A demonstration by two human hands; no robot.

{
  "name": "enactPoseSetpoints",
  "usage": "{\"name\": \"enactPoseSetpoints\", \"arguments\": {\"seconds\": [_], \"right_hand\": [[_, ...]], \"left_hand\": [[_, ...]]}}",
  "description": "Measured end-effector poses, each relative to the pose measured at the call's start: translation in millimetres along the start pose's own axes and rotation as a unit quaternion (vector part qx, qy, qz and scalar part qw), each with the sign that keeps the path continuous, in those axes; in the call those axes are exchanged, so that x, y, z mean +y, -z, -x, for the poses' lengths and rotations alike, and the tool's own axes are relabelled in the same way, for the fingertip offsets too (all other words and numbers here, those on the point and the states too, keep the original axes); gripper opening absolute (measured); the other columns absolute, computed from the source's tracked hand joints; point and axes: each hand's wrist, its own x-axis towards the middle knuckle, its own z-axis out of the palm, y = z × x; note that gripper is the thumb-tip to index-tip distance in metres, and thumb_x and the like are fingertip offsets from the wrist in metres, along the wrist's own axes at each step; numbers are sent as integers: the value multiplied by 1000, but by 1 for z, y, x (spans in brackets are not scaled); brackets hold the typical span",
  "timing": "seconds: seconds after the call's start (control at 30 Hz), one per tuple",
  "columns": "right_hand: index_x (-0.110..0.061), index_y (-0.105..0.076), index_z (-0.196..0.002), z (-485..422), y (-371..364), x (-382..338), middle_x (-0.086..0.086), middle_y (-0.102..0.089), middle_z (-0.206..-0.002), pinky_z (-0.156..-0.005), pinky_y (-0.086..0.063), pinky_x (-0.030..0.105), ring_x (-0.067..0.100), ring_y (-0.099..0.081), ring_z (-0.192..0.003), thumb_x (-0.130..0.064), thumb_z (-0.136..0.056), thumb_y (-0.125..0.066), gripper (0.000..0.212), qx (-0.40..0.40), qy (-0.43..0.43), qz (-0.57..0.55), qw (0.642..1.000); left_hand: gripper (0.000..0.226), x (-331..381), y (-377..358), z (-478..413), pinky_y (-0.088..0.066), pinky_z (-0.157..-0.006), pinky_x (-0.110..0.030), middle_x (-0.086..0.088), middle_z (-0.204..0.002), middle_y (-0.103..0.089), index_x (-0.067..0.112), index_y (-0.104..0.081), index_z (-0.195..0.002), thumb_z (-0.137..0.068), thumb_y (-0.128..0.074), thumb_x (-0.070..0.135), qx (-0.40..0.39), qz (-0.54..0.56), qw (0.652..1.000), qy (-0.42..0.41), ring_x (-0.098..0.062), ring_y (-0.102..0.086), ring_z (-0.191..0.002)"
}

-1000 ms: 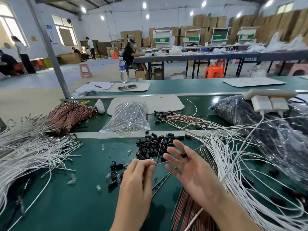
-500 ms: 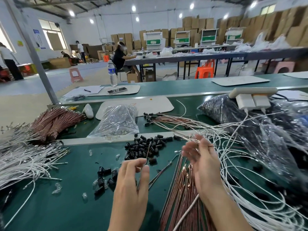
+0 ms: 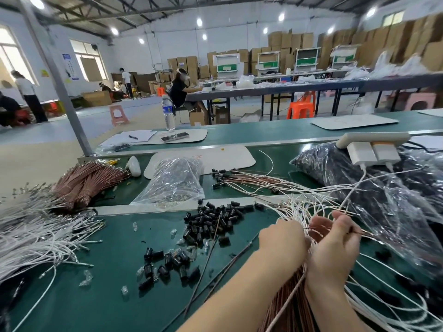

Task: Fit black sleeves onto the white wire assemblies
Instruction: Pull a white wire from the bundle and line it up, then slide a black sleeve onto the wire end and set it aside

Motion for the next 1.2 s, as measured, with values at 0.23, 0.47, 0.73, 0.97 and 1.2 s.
{"name": "enactPoseSetpoints", "arguments": {"seconds": [0.23,0.47,0.73,0.97,1.2], "right_hand": [[-30,-53,-94,2,-2,-4,4,-64,-79,-66,-49,27,11,-62,-69,-32,-110,-36,23,6,11,-10,1000],[-26,-54,-95,5,-2,-8,-12,-67,-62,-57,-50,18,1,-61,-60,-31,-110,-37,23,-51,-27,-47,997],[-14,-59,-100,23,-12,2,-5,-63,-63,-51,-47,21,7,-56,-54,-50,-87,-46,40,-289,-140,-5,947],[-11,-61,-107,32,-10,9,-2,-62,-65,-53,-48,22,7,-56,-55,-38,-107,-38,35,-312,-206,3,927],[-17,-50,-111,21,-10,4,-1,-65,-70,-61,-47,26,7,-58,-60,-20,-110,-33,17,-220,-157,-12,963]], "left_hand": [[37,-7,6,1,-40,-63,-32,-14,-76,-57,11,-45,-69,-95,-54,35,3,157,986,52,-30,-49,-68],[26,-30,69,28,-41,-45,-16,2,-74,-60,9,-59,-92,-105,-47,28,157,430,889,-2,-3,-47,-51],[23,-146,105,91,-51,-63,-28,-6,-86,-65,12,-58,-97,-105,-47,31,412,516,735,155,-9,-64,-66],[33,-198,50,125,-54,-84,-45,-11,-103,-67,7,-61,-119,-102,-52,34,368,343,811,298,-23,-66,-80],[37,-145,14,117,-33,-100,-18,12,-127,-49,31,-51,-136,-101,-42,42,284,-9,958,29,-2,-45,-114]]}}
